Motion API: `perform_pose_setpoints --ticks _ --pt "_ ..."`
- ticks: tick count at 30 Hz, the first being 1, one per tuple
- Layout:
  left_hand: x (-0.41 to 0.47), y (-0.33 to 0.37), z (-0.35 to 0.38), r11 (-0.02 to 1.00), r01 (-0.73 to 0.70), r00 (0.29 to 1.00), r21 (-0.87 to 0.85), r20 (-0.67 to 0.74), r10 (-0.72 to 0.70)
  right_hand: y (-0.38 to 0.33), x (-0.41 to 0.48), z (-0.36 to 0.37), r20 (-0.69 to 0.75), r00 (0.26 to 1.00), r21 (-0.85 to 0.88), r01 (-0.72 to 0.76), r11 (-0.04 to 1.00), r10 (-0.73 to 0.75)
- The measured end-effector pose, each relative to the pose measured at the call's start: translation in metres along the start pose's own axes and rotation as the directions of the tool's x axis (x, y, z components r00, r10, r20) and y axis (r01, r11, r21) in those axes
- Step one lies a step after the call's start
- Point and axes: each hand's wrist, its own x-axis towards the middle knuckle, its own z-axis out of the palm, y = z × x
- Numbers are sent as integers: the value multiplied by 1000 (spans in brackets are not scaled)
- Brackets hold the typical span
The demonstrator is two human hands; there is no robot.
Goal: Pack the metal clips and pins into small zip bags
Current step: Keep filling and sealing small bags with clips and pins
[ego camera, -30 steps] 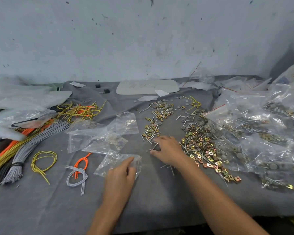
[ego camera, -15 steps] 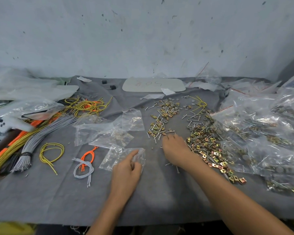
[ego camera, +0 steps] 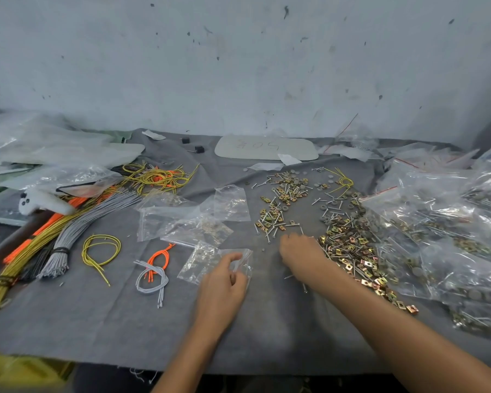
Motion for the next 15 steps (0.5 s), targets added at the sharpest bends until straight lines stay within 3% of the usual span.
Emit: perform_pose_setpoints --ticks 4,7,9,11,13,15 --pt "0 -1 0 1000 2 1000 -7 4 -2 7 1 -6 33 999 -2 1 1000 -1" --pt "0 0 -1 1000 -3 1000 -19 7 3 5 -8 -13 -27 1000 232 -7 973 14" --pt "0 1 -1 1000 6 1000 -25 11 -5 -3 -21 -16 -72 997 547 30 837 11" --pt "1 2 -2 999 11 1000 -40 15 -11 -16 -34 -21 -43 999 753 45 657 -18" --pt "1 3 -2 998 25 999 -57 24 -24 -30 -43 -23 -4 998 813 35 581 -55" --pt "1 3 -3 995 43 999 -86 33 -41 -42 -47 -25 -3 998 817 38 576 -61"
